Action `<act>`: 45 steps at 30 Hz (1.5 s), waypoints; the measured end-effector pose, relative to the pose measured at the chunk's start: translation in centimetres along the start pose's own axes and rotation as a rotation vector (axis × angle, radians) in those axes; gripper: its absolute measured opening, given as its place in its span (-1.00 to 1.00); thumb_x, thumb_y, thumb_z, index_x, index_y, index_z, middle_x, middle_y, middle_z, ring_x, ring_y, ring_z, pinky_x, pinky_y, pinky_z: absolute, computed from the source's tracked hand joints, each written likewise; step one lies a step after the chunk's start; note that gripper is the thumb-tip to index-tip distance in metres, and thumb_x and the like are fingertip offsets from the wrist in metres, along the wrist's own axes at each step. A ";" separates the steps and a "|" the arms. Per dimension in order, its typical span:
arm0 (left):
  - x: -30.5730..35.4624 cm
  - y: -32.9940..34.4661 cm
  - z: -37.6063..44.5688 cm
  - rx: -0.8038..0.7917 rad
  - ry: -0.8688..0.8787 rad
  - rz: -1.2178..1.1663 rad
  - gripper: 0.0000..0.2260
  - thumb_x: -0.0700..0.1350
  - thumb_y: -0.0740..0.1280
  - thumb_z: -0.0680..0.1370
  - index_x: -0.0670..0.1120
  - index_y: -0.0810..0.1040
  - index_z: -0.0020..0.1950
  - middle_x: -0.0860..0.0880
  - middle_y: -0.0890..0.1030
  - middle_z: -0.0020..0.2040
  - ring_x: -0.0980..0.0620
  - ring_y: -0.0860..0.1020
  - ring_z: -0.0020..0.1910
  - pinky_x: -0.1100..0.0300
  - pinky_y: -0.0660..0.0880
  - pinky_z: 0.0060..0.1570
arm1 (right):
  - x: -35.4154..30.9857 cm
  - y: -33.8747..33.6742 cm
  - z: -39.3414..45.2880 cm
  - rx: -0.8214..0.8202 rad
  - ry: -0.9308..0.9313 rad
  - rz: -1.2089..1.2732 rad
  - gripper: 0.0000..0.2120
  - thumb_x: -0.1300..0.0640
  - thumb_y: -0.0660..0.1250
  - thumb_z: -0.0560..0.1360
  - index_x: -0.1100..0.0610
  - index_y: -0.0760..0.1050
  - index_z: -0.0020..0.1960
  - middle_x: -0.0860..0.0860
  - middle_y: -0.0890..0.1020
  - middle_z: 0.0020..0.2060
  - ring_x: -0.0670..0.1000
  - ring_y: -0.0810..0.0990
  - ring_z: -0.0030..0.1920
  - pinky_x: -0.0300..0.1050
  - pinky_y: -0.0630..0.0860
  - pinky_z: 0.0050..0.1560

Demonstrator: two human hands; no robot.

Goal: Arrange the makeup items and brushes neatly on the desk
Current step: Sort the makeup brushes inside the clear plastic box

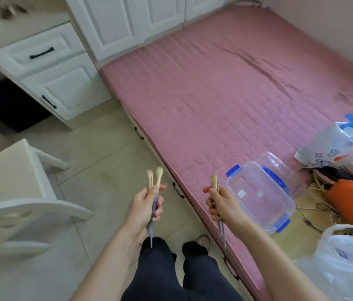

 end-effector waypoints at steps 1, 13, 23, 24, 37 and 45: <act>0.3 -1.9 -0.2 0.023 0.010 -0.005 -0.74 -0.06 0.12 0.66 -0.18 0.51 0.15 0.02 0.39 -0.39 0.10 0.27 -0.51 0.28 0.20 -0.57 | -0.4 1.7 0.3 -0.017 -0.009 -0.041 -0.78 0.14 0.06 0.65 0.23 0.41 0.10 0.02 0.37 -0.39 -0.09 0.26 -0.50 -0.22 0.23 -0.50; 5.1 -21.5 -1.2 0.247 0.077 -0.139 -0.75 -0.04 0.16 0.65 -0.15 0.56 0.08 0.04 0.43 -0.41 0.10 0.26 -0.52 0.28 0.19 -0.55 | -5.3 22.9 2.9 -0.227 -0.044 -0.181 -0.83 0.16 0.10 0.62 0.15 0.47 0.02 0.00 0.45 -0.42 -0.08 0.31 -0.51 -0.21 0.22 -0.52; 7.8 -27.8 0.9 0.288 0.079 -0.260 -0.75 -0.01 0.19 0.63 -0.15 0.54 -0.02 0.01 0.43 -0.40 0.10 0.27 -0.54 0.28 0.20 -0.58 | -9.1 32.6 5.5 -0.321 -0.028 -0.259 -0.79 0.12 0.08 0.63 0.14 0.48 0.04 0.01 0.46 -0.40 -0.09 0.30 -0.52 -0.23 0.22 -0.53; 8.2 -27.9 1.3 0.294 0.076 -0.270 -0.75 -0.01 0.18 0.63 -0.16 0.54 -0.01 0.01 0.43 -0.40 0.10 0.27 -0.53 0.28 0.20 -0.57 | -9.6 33.2 5.9 -0.333 -0.030 -0.267 -0.79 0.13 0.08 0.63 0.15 0.48 0.04 0.00 0.46 -0.40 -0.09 0.30 -0.52 -0.24 0.22 -0.54; 19.2 -28.3 11.4 0.420 0.064 -0.381 -0.75 -0.07 0.17 0.64 -0.21 0.54 0.04 -0.01 0.42 -0.39 0.08 0.28 -0.53 0.25 0.19 -0.54 | -20.8 37.8 16.1 -0.425 -0.050 -0.445 -0.80 0.16 0.07 0.63 0.17 0.46 0.07 0.03 0.45 -0.35 -0.08 0.30 -0.49 -0.25 0.23 -0.53; 25.8 -27.6 17.9 0.420 0.059 -0.409 -0.73 -0.04 0.17 0.64 -0.20 0.55 0.05 -0.01 0.44 -0.37 0.08 0.31 -0.51 0.24 0.22 -0.51 | -28.6 40.7 22.3 -0.502 -0.146 -0.599 -0.80 0.12 0.07 0.63 0.12 0.46 0.05 -0.01 0.46 -0.37 -0.11 0.32 -0.49 -0.25 0.26 -0.51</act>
Point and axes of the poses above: each hand's wrist, its own z-axis towards the middle knuckle, its own y-axis out of the palm, x = y × z, the point moved 9 cm from there along z, towards the middle knuckle
